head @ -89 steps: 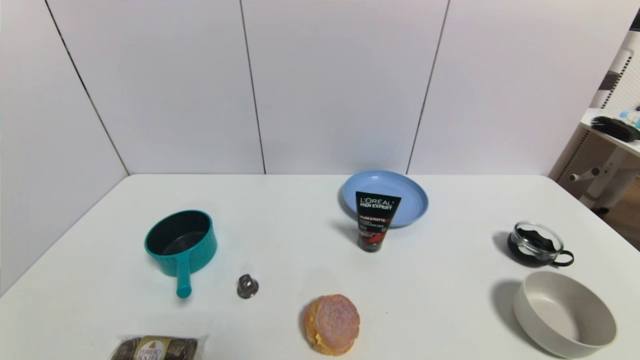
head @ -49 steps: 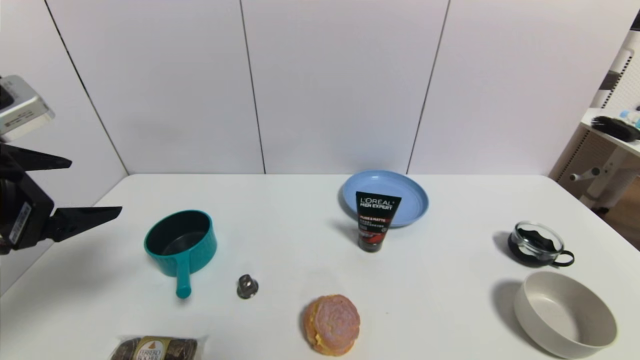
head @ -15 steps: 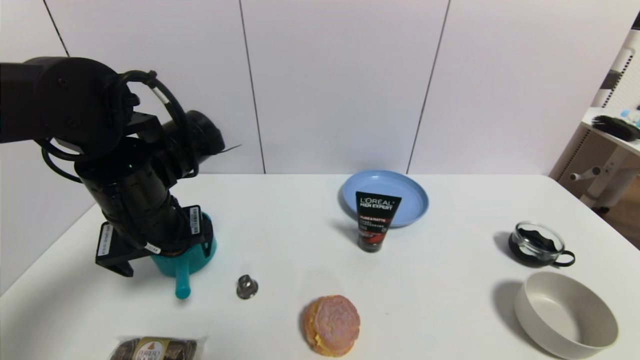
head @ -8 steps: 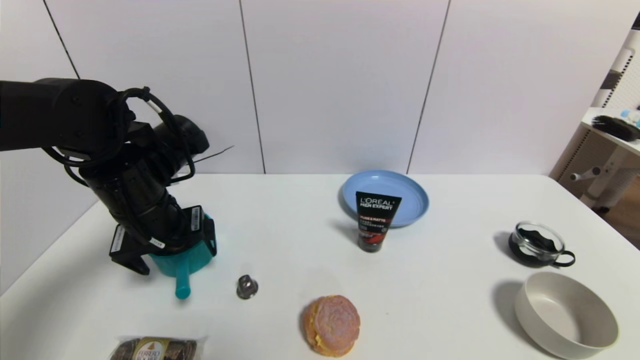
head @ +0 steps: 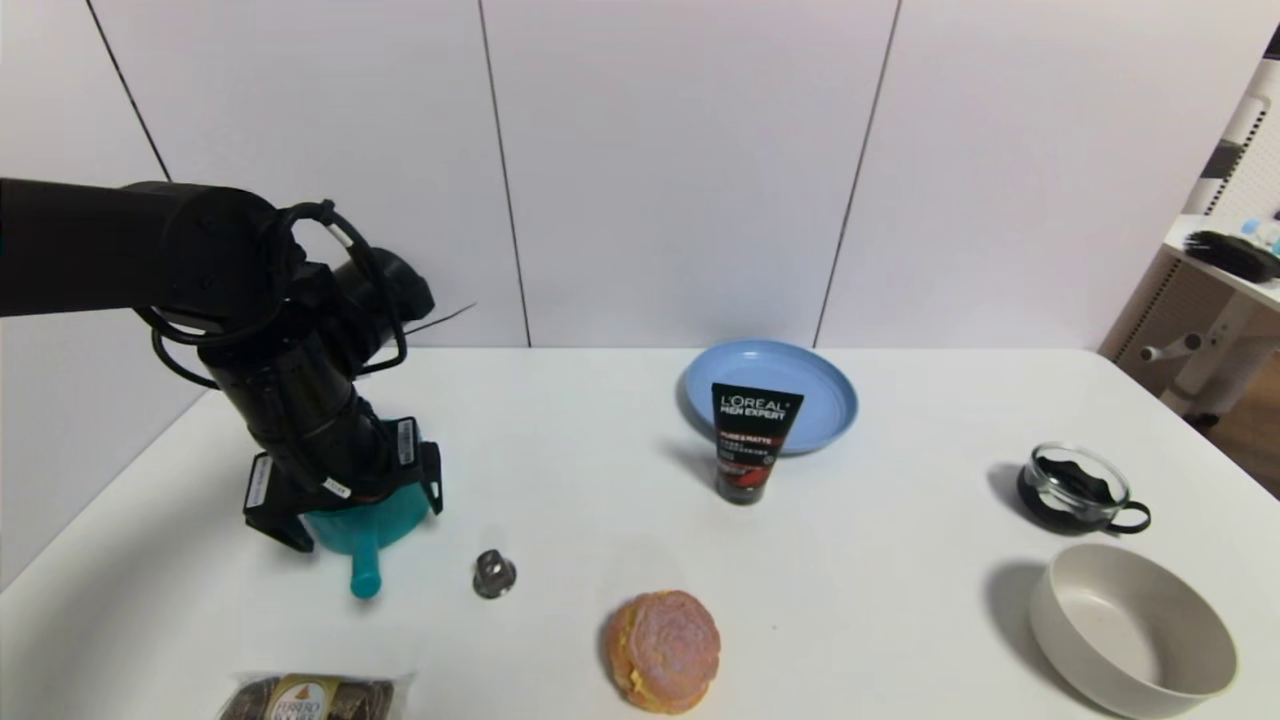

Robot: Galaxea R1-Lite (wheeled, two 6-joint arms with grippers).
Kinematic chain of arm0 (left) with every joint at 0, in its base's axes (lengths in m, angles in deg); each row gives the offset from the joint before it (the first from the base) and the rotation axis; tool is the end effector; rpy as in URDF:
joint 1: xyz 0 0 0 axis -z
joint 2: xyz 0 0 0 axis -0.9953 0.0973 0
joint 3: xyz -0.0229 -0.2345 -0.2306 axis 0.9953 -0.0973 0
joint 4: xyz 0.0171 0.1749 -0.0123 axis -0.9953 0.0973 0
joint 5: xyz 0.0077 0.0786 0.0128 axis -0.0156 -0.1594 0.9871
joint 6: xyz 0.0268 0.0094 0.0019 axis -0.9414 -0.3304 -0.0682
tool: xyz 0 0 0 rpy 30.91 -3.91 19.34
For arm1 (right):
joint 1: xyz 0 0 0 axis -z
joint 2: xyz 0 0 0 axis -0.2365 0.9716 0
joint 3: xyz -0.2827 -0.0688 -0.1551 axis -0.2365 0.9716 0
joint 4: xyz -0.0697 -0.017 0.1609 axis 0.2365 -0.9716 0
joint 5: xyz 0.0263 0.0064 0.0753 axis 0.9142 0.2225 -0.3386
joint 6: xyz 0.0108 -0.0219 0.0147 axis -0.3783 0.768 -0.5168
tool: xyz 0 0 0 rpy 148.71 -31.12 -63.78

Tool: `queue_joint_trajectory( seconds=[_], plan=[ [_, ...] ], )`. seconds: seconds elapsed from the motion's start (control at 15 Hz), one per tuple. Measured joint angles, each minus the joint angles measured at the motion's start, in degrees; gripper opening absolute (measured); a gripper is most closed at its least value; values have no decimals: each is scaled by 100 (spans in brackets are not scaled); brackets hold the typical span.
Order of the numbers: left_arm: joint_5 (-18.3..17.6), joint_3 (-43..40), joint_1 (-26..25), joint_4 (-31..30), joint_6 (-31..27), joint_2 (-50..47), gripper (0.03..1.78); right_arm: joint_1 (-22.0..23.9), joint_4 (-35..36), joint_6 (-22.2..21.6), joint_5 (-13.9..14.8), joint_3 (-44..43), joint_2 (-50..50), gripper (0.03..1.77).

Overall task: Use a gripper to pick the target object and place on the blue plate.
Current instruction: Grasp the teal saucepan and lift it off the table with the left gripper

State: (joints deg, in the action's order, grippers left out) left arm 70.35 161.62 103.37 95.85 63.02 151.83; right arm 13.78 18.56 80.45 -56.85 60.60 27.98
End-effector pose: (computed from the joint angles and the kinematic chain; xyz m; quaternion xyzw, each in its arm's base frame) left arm 0.2834 -0.0945 0.2268 -0.1453 0.6014 0.1243 0.7757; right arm -0.0621 0.0001 0.0756 0.0136 -0.0016 0.0006 0.9999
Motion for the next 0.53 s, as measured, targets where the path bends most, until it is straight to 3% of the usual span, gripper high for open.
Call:
queue_joint_trajectory(
  seconds=[0.53],
  plan=[
    [-5,11,4,-278,165,194,169,0,-1,0,0,0,0,170]
  ],
)
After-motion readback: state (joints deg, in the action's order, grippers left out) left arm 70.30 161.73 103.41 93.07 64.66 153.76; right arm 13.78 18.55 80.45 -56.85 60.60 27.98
